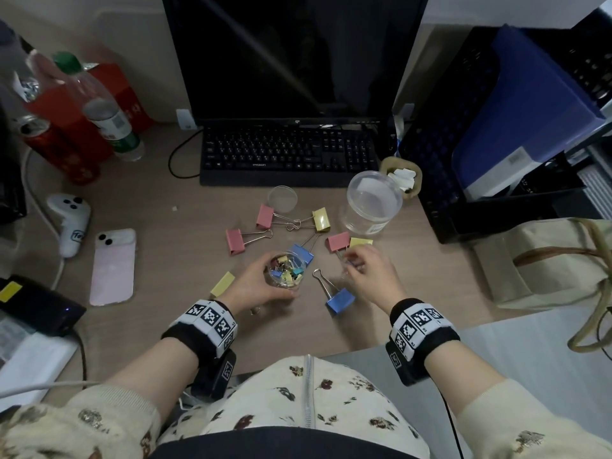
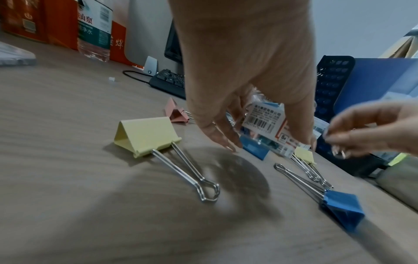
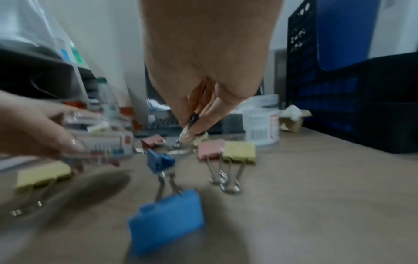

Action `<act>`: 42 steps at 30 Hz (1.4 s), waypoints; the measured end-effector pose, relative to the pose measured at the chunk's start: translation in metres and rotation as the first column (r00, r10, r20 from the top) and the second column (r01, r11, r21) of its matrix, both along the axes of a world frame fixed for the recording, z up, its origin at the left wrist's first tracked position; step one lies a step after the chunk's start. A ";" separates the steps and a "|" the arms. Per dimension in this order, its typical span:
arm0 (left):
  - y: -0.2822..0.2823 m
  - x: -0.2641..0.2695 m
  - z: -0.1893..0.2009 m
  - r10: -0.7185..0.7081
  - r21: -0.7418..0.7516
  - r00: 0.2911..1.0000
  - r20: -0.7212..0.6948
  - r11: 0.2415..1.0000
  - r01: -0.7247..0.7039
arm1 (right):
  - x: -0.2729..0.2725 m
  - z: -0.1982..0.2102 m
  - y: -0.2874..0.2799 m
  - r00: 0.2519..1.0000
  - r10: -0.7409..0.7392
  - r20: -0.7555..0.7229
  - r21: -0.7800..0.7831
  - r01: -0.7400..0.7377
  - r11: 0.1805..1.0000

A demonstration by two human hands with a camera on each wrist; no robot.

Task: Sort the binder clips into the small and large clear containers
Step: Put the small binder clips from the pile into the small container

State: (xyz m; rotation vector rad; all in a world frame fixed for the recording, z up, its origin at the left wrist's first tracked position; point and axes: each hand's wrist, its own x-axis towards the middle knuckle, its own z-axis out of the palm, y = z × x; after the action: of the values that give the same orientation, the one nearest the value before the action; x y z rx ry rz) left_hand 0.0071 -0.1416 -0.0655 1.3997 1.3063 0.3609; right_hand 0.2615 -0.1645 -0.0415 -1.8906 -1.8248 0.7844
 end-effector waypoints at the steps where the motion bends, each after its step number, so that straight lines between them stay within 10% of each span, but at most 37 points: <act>1: -0.001 0.000 -0.001 -0.009 -0.001 1.000 0.005 1.000 0.009 | -0.009 0.008 0.005 0.997 0.032 -0.070 0.036 -0.030 0.999; 7: -0.008 0.005 -0.001 -0.076 0.016 0.997 0.030 0.997 0.076 | -0.061 0.039 0.021 0.922 0.227 -0.315 0.140 -0.191 0.972; 12: -0.007 0.001 0.000 -0.034 0.015 0.995 0.093 0.999 0.033 | -0.068 0.027 0.021 0.885 0.464 0.022 0.073 -0.465 0.882; 24: 0.009 -0.014 -0.003 0.183 0.056 0.962 0.202 0.979 -0.198 | -0.090 0.009 0.020 0.797 0.562 0.221 0.127 -0.595 0.793; 42: 0.044 -0.030 -0.002 0.240 0.043 0.949 0.203 0.966 -0.253 | -0.097 0.012 0.081 0.919 0.375 0.121 0.423 -0.390 0.818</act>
State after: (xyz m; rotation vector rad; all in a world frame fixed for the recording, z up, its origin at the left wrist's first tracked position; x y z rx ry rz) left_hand -0.0233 -0.0974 -0.0674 1.2235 1.3171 0.7015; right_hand 0.1643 -0.0832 -0.0293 -1.2718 -2.2141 0.4016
